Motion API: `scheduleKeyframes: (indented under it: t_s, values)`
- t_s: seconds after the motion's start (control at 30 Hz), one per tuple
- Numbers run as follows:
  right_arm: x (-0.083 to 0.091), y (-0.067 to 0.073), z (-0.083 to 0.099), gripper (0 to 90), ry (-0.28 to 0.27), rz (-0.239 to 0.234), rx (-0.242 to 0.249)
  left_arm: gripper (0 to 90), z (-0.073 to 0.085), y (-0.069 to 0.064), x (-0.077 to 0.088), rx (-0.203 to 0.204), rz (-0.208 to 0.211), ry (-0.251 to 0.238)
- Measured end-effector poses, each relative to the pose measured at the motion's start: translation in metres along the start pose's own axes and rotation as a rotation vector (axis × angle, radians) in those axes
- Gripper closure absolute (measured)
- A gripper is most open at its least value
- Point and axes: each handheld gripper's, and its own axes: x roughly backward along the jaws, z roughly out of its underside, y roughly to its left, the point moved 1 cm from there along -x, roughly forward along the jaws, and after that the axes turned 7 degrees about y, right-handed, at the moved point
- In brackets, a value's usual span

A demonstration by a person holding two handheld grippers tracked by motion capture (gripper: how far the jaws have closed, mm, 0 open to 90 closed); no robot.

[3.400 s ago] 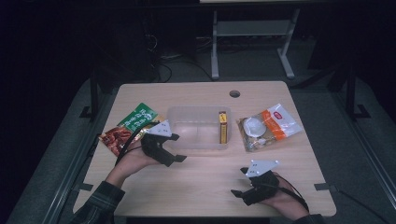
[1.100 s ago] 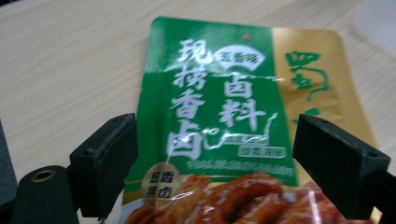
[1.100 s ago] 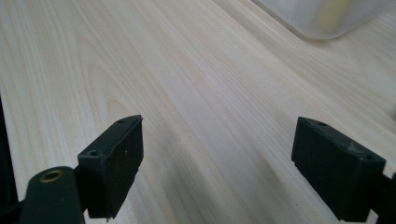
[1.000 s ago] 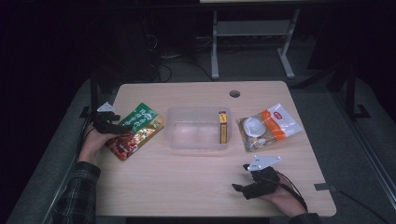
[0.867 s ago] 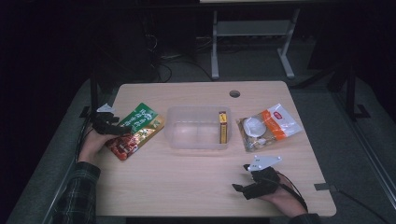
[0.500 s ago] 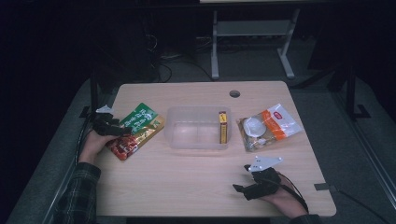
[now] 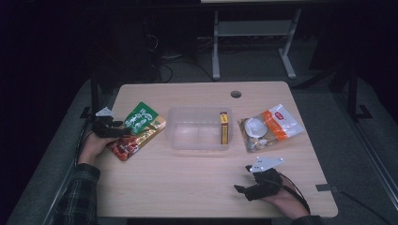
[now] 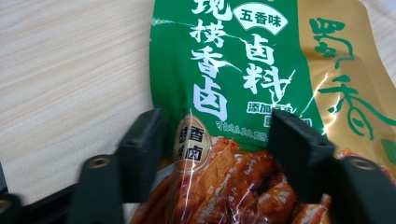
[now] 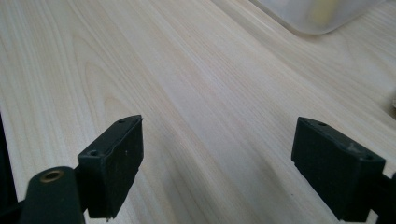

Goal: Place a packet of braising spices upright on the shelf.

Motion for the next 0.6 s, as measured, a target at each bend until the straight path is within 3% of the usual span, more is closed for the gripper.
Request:
scheduleKeyframes:
  t_s: [0.07, 0.33, 0.47, 0.6]
  values:
    - [0.0002, 0.0001, 0.0000, 16.3, 0.000, 0.001, 0.002, 48.4, 0.0000, -0.0005, 0.0012, -0.020, -0.011, 0.008]
    - [0.0012, 0.0002, 0.0002, 16.3, 0.000, 0.002, 0.000, 78.1, 0.0013, -0.0038, 0.0033, -0.026, -0.031, 0.010]
    - [0.0012, 0.0002, -0.0002, 16.4, -0.002, 0.003, 0.002, 82.9, 0.0006, -0.0054, 0.0030, -0.017, -0.047, 0.008]
    - [0.0017, -0.0001, -0.0001, 16.4, -0.005, 0.004, 0.005, 87.8, -0.0005, -0.0051, 0.0047, 0.015, -0.034, 0.006]
